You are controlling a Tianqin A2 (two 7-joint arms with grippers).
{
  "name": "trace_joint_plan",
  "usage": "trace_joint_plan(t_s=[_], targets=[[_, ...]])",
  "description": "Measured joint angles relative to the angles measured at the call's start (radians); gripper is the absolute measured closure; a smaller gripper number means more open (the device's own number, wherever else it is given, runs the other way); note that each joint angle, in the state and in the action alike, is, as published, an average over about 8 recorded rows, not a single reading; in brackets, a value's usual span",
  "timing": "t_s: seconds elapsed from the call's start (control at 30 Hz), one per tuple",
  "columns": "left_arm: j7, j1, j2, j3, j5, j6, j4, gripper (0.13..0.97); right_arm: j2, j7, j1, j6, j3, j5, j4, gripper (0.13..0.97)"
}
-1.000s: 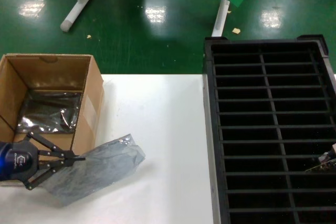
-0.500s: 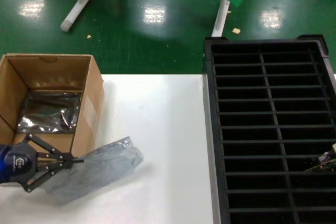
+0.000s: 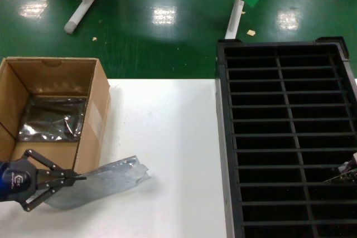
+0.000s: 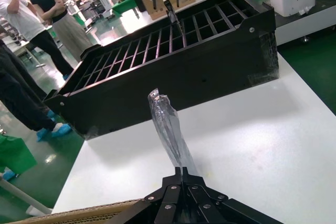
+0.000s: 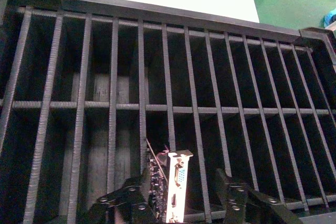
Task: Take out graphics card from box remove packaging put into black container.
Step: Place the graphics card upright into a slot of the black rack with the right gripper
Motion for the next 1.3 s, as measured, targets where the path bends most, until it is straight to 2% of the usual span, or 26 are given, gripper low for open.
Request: trace_joint_plan(t_s=[0.17,0.43,0.73,1.3], targets=[[0.001,0.003,-0.001,0.0,-0.004,0.0,-0.003,0.955,0.008,0.011,-0.017,0.005,0.005,0.004,0.017,0.563],[0.004,0.01,-0.003,0.0,-0.01,0.0,-0.005,0.955,0.021,0.022,-0.045,0.011,0.012,0.01,0.04,0.756],[0.007,0.015,-0.005,0.0,-0.014,0.0,-0.004,0.955,0.038,0.043,-0.074,0.018,0.023,0.018,0.081,0.879],[0.023,0.038,-0.014,-0.001,-0.042,0.0,0.001,0.955,0.006,0.137,-0.023,-0.022,-0.007,-0.018,0.194,0.889]])
